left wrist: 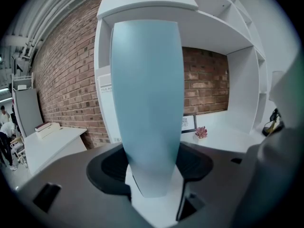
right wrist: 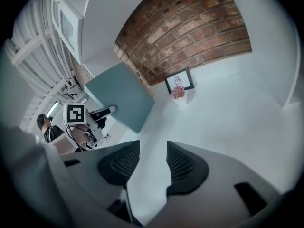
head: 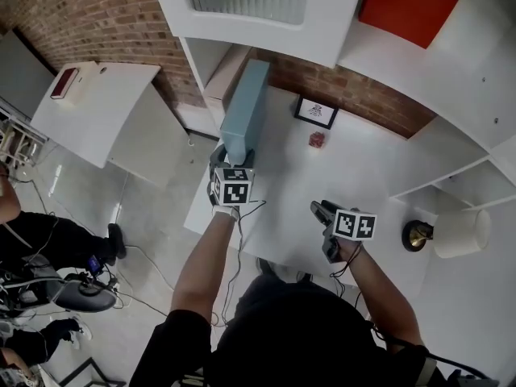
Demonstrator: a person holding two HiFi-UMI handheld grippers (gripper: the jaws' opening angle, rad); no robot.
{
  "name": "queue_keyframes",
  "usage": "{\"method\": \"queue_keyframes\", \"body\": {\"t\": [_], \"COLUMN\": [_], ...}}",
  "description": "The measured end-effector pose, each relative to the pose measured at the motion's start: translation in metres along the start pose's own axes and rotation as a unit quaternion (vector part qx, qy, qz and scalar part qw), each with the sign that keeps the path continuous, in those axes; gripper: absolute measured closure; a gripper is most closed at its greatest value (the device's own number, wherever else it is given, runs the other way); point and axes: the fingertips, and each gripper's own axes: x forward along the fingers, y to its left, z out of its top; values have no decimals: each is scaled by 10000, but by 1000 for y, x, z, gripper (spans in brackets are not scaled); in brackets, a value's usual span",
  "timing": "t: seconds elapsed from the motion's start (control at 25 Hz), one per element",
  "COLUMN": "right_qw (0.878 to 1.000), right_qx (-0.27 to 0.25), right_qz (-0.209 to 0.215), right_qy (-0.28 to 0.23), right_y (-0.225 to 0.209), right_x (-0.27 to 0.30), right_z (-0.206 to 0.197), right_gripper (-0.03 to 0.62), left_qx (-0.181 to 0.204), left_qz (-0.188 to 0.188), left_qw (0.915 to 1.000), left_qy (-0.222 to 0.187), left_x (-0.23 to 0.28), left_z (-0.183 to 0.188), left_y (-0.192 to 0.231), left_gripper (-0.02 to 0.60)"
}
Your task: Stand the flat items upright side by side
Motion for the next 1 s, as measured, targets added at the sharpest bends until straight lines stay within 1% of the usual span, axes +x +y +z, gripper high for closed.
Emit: {"method": "queue_keyframes", "body": {"t": [0.24, 0.4, 0.52, 0.6, 0.68, 0.76, 0.8, 0.84, 0.92, 1.0], "right_qw": [9994, 9990, 9992, 9992, 9992, 9992, 9992, 9991, 9990, 9988], "right_qx": [234, 327, 305, 308, 316, 317, 319, 323, 349, 380], "right_qz": [-189, -211, -188, -178, -174, -181, -190, -201, -231, -246], "right_qy": [-168, -204, -168, -158, -164, -165, -161, -159, -169, -188], "right_y": [-9, -6, -3, -1, 0, -1, -2, -4, -6, -7], "right_x": [3, 7, 11, 12, 13, 12, 12, 11, 11, 10], "right_z": [6, 12, 14, 13, 14, 15, 15, 16, 17, 17], "right_gripper": [424, 427, 428, 428, 428, 428, 428, 428, 428, 430], "left_qx": [-28, -32, 15, 17, -182, -624, -841, -992, -1054, -996], "left_qz": [-18, -4, 113, 241, 361, 319, 217, 103, -57, -86], "left_qw": [10000, 10000, 9999, 9997, 9991, 9974, 9961, 9949, 9944, 9950], "left_qy": [-2, 75, 122, 23, -89, -155, -155, -130, -53, -30], "left_x": [17, 27, 31, 24, 9, -7, -12, -15, -11, -3], "left_z": [5, 10, 12, 12, 7, -4, -9, -15, -20, -18], "left_y": [6, 13, 16, 16, 15, 8, 2, -5, -13, -14], "left_gripper": [296, 291, 290, 281, 279, 280, 299, 333, 336, 336]}}
